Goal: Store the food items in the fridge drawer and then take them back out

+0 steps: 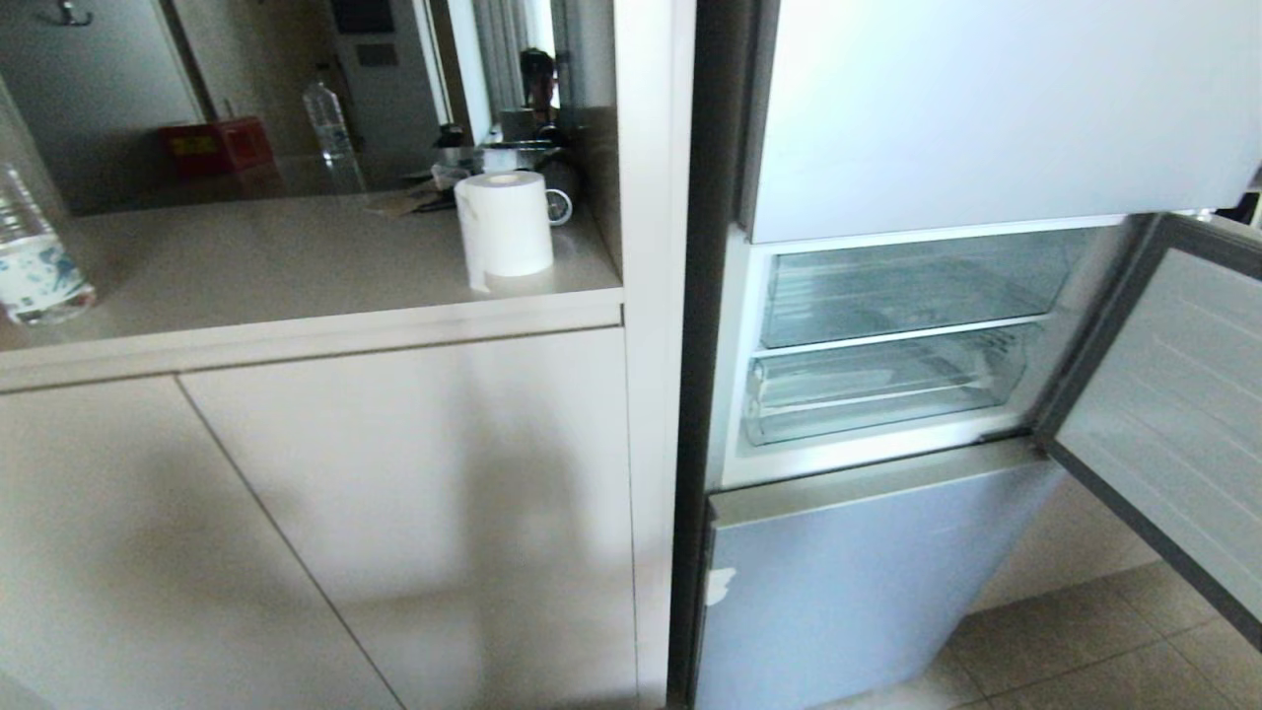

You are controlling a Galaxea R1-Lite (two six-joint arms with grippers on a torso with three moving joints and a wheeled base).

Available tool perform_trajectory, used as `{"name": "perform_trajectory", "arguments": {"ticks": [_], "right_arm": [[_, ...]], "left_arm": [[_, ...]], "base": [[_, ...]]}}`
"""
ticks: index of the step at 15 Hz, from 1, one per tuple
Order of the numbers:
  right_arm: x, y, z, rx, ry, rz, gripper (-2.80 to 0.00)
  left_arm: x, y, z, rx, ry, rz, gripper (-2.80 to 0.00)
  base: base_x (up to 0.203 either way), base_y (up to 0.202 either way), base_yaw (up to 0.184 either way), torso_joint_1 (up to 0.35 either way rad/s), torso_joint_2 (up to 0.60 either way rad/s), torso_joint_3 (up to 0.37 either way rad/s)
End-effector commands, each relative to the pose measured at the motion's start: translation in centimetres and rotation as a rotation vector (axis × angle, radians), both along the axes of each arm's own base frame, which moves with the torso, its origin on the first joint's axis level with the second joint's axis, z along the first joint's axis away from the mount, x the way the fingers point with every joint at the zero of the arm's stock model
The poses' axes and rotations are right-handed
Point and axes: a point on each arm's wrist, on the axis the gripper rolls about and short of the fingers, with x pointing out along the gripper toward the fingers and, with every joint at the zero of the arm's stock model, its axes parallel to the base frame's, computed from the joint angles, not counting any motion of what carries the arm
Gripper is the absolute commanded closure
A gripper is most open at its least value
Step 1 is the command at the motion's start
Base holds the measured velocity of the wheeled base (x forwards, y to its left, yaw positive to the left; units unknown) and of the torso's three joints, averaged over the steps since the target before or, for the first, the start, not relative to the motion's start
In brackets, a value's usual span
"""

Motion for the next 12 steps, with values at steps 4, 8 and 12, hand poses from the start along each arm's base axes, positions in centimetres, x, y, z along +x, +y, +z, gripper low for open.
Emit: {"name": "perform_trajectory", "arguments": {"ticks": [4, 8, 12], "right_arm": [[-0.01, 0.0, 0.03, 0.002, -0.001, 0.001, 0.0], [0.0, 0.0, 0.0, -0.001, 0.0, 0.001, 0.0], [-0.03, -0.1, 0.12, 0.134, -0.001, -0.052, 0.0]], "left_arm": [[0.0, 0.0, 0.0, 0.0, 0.0, 0.0, 0.0], [0.0, 0.0, 0.0, 0.0, 0.0, 0.0, 0.0], [0.0, 0.0, 0.0, 0.0, 0.0, 0.0, 0.0]], "base": [[0.0, -0.007, 0.141, 0.001, 0.0, 0.003], [0.0, 0.0, 0.0, 0.0, 0.0, 0.0], [0.0, 0.0, 0.0, 0.0, 0.0, 0.0]]}}
